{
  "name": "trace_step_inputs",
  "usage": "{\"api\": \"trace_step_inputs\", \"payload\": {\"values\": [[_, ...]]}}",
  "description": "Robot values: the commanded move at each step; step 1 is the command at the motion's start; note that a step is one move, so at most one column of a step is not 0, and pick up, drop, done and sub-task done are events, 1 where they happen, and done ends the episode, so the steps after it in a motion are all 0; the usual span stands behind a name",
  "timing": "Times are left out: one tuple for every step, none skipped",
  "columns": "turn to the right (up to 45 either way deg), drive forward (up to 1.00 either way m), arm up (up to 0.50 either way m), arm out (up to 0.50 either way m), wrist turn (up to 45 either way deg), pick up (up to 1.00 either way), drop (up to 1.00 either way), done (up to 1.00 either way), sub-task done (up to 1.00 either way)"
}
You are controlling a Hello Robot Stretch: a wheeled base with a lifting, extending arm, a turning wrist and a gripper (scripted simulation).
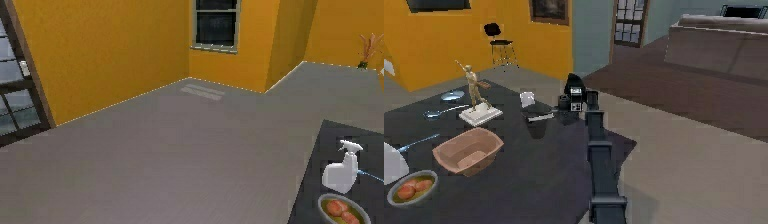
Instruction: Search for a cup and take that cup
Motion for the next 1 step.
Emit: {"api": "trace_step_inputs", "payload": {"values": [[0.0,0.0,0.0,0.0,0.0,0.0,0.0,1.0,0.0]]}}
